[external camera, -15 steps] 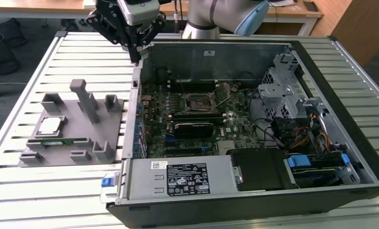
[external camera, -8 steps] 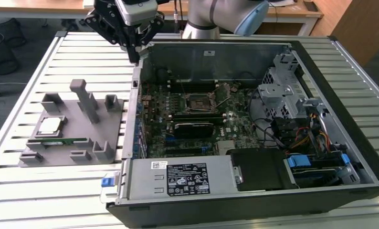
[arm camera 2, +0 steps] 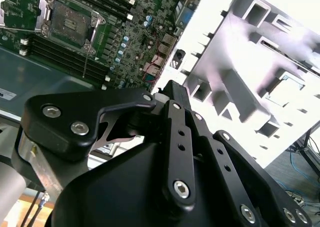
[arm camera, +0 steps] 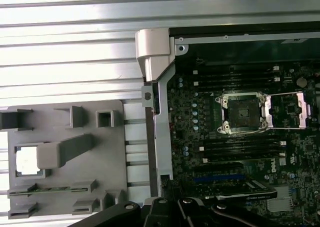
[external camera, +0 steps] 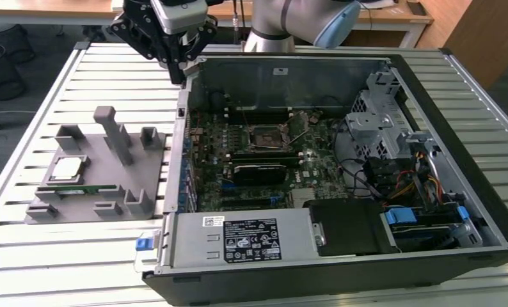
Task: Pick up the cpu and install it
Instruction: 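Reach for the cpu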
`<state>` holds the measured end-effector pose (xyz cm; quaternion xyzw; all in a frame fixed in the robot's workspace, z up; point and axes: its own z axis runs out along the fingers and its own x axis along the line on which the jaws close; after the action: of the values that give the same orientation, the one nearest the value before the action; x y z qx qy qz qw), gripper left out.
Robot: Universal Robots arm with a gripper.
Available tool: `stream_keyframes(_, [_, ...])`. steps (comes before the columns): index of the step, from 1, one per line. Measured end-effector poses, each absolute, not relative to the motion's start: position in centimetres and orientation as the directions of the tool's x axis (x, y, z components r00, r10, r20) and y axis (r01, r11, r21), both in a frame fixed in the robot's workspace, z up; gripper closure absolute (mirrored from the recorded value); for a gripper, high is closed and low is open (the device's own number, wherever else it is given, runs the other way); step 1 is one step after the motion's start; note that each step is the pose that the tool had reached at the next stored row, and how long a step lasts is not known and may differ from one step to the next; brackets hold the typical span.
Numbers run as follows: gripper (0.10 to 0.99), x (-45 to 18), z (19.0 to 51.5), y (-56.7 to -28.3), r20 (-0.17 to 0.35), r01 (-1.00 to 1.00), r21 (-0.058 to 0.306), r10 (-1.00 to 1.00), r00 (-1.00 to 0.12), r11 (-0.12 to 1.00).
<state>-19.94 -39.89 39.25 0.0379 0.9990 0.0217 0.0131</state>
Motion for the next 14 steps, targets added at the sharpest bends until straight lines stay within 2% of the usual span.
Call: stream_keyframes(14, [0.98, -20.61, 39.24, -39.9, -0.024, 0.075, 0.044, 0.076, -0.997, 0.996])
